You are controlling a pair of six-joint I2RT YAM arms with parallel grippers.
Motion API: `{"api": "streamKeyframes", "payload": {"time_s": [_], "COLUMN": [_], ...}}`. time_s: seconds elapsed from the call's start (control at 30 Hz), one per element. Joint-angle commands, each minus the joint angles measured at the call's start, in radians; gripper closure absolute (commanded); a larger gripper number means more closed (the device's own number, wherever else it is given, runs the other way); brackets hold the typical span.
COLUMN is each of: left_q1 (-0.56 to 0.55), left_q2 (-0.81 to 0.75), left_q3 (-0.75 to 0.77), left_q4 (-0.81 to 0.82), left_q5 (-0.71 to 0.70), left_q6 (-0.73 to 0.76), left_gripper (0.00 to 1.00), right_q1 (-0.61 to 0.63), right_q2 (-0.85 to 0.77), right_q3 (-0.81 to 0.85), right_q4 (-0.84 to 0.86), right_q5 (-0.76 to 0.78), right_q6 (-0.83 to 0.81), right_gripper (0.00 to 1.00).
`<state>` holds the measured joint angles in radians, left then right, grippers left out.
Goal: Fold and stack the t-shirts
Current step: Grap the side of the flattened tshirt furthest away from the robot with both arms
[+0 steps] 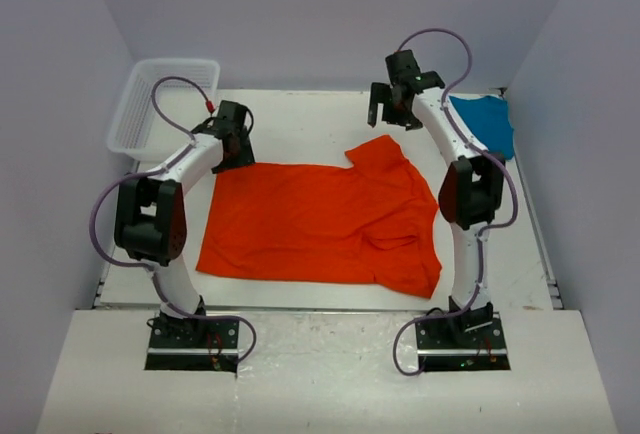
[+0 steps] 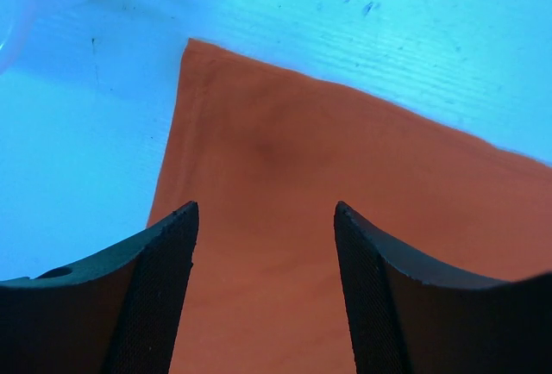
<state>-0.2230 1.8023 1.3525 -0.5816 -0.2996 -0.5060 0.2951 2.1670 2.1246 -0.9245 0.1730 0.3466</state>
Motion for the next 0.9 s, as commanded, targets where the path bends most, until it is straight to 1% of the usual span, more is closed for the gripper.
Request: {"api": "streamKeyframes", "payload": {"time_s": [0.0,0.03,0.07,0.13,0.17,0.3,0.33,0.47,0.5,0.57,0.67,0.87], "left_q1": [0.008,0.008,0.008,0.010,0.008,0.008,0.008,0.008,0.008,0.008,0.008,0.008], "left_q2": [-0.018,-0.017,-0.018,-0.032,-0.035,-0.052,-0.058,-0.092,-0.098,-0.113,-0.144,-0.211], "left_q3": [0.103,0.112,0.119,0.123,0.140,0.158,0.160,0.149,0.145,0.143,0.146,0.146], "left_q4": [0.075,0.080,0.085,0.112,0.111,0.108,0.108,0.106,0.108,0.092,0.074,0.054], "left_q5": [-0.009,-0.007,-0.003,0.004,0.014,0.066,0.079,0.083,0.085,0.082,0.088,0.105], "left_q6": [0.092,0.099,0.110,0.124,0.124,0.115,0.112,0.115,0.118,0.119,0.124,0.142], "left_gripper": [0.35,0.35,0.35,0.34,0.34,0.34,0.34,0.34,0.34,0.34,0.34,0.34], "right_q1": [-0.117,-0.131,-0.145,-0.183,-0.206,-0.220,-0.220,-0.208,-0.203,-0.200,-0.195,-0.197], "right_q2": [0.097,0.169,0.197,0.240,0.249,0.290,0.300,0.295,0.289,0.301,0.332,0.350], "right_q3": [0.234,0.323,0.354,0.382,0.379,0.342,0.337,0.255,0.204,0.186,0.202,0.219], "right_q4": [-0.042,-0.065,-0.073,-0.062,-0.056,-0.079,-0.083,-0.073,-0.038,-0.020,-0.031,-0.025], "right_q5": [-0.179,-0.213,-0.219,-0.304,-0.337,-0.406,-0.444,-0.564,-0.576,-0.630,-0.652,-0.642], "right_q6": [-0.064,-0.081,-0.087,-0.093,-0.090,-0.081,-0.081,-0.058,-0.049,-0.029,-0.011,0.006], "right_gripper": [0.10,0.10,0.10,0.12,0.16,0.23,0.25,0.30,0.30,0.29,0.30,0.32]}}
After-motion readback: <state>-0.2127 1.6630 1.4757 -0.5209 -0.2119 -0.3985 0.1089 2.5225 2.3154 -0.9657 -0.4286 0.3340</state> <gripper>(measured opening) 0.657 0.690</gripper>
